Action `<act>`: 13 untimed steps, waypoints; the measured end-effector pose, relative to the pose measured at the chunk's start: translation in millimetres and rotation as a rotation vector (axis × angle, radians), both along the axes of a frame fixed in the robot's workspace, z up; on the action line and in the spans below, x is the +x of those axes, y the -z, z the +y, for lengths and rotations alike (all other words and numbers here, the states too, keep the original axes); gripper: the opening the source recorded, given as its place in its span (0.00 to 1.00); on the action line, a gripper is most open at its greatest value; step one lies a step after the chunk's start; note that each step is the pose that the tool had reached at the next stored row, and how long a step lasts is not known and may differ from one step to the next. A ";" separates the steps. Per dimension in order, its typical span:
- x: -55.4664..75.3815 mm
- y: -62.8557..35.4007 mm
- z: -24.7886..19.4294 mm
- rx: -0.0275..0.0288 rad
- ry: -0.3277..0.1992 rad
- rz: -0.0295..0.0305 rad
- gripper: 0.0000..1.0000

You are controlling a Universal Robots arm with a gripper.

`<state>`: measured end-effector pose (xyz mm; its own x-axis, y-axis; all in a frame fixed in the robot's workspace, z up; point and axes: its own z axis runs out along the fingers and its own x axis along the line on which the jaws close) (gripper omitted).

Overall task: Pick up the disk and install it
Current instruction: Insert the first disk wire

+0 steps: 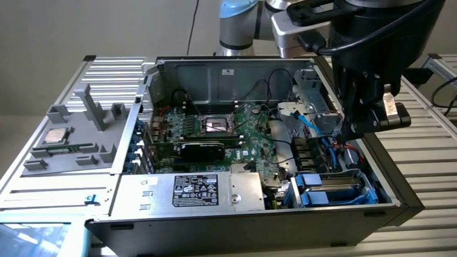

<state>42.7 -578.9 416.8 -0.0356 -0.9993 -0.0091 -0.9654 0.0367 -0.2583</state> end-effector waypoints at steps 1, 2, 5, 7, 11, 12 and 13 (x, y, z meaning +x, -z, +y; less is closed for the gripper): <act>2.4 -0.2 0.1 0.0002 0.000 0.0035 0.13; 4.9 -0.5 0.1 0.0000 0.000 0.0072 0.13; 11.8 -1.1 0.5 -0.0001 0.000 0.0204 0.13; 15.7 -1.3 0.8 -0.0003 0.000 0.0320 0.13; 23.2 -1.2 2.0 0.0018 0.000 0.0556 0.13; 25.0 -1.2 2.3 0.0023 0.000 0.0616 0.13; 27.0 -1.2 2.5 0.0025 0.000 0.0682 0.13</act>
